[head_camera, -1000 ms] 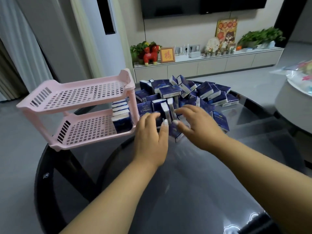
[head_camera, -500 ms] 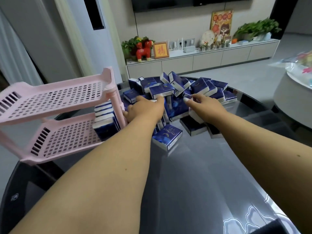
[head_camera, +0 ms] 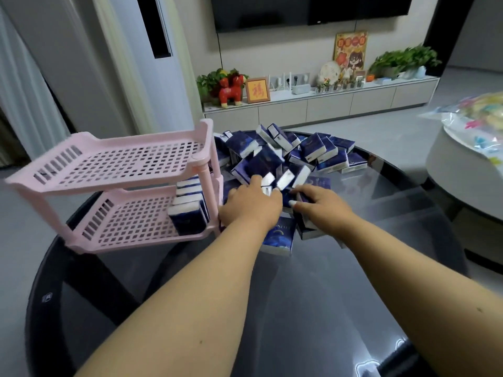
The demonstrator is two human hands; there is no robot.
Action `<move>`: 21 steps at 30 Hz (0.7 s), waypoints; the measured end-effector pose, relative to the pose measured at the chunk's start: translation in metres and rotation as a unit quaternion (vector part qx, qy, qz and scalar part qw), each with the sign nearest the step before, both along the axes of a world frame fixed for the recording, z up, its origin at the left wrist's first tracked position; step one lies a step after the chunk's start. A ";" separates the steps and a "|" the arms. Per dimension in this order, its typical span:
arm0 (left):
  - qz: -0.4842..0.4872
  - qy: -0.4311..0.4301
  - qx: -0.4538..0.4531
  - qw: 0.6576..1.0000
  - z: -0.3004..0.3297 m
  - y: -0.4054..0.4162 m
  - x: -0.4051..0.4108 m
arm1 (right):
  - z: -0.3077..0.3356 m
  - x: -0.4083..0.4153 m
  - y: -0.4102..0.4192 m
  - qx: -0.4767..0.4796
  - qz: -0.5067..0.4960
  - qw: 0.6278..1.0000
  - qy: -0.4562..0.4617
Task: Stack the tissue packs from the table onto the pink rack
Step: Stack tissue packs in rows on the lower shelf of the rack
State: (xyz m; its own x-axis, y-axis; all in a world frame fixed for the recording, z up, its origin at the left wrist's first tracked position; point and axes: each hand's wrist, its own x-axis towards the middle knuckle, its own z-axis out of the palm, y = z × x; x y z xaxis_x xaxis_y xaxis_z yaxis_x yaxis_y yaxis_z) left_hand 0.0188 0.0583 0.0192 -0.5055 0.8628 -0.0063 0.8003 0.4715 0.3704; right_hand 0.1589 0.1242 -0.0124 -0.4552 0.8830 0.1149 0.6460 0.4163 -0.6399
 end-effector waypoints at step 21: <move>-0.054 0.023 0.064 0.996 -0.004 -0.015 -0.031 | 0.002 0.007 -0.029 0.053 -0.014 0.998 -0.019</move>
State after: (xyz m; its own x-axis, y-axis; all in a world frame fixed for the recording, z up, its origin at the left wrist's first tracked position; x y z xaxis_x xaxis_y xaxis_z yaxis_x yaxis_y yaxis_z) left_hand -0.0122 0.0438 0.0149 -0.4074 0.9042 0.1283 0.8614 0.3338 0.3829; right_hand 0.1661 0.0952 -0.0105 -0.4363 0.8793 0.1909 0.6819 0.4616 -0.5674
